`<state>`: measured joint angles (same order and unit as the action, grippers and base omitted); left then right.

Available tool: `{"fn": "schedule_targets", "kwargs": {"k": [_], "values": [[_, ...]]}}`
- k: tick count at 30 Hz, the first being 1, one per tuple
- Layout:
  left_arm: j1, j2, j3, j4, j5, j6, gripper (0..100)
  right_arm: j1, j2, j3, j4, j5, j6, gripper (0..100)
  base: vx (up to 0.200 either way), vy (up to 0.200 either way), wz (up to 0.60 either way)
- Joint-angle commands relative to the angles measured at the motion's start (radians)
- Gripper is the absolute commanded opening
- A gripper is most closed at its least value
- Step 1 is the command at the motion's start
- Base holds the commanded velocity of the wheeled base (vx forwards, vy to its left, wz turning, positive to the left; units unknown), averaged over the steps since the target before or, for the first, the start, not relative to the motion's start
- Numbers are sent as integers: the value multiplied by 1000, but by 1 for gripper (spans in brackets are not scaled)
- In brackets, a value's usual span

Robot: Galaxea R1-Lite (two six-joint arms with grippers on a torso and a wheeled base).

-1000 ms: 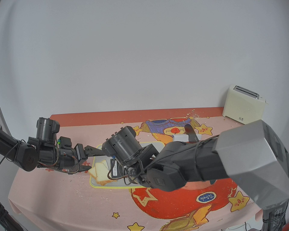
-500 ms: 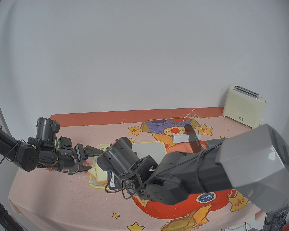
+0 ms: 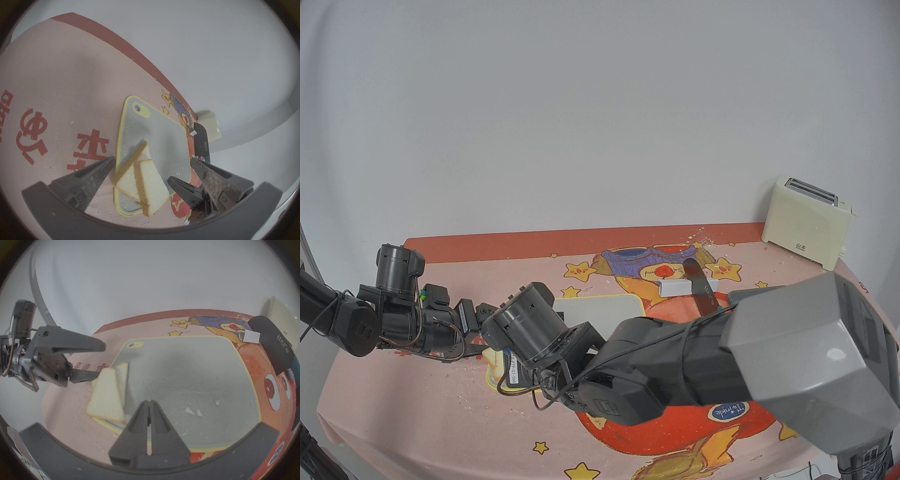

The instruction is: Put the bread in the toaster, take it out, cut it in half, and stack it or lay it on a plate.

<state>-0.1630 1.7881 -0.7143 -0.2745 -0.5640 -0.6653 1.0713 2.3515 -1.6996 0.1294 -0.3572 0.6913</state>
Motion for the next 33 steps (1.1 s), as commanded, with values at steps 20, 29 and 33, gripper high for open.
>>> {"fn": "schedule_targets", "kwargs": {"k": [20, 29, 33], "values": [[-6, 4, 2, -2, 0, 1, 100, 9, -152, 182, 16, 0, 1, 0, 0, 0, 0], [-4, 5, 2, -2, 0, 1, 100, 30, -123, 169, 4, 1, 14, 0, 0, 0, 0], [-4, 5, 2, -2, 0, 1, 100, 32, -116, 159, 3, 3, 13, 0, 0, 0, 0]]}}
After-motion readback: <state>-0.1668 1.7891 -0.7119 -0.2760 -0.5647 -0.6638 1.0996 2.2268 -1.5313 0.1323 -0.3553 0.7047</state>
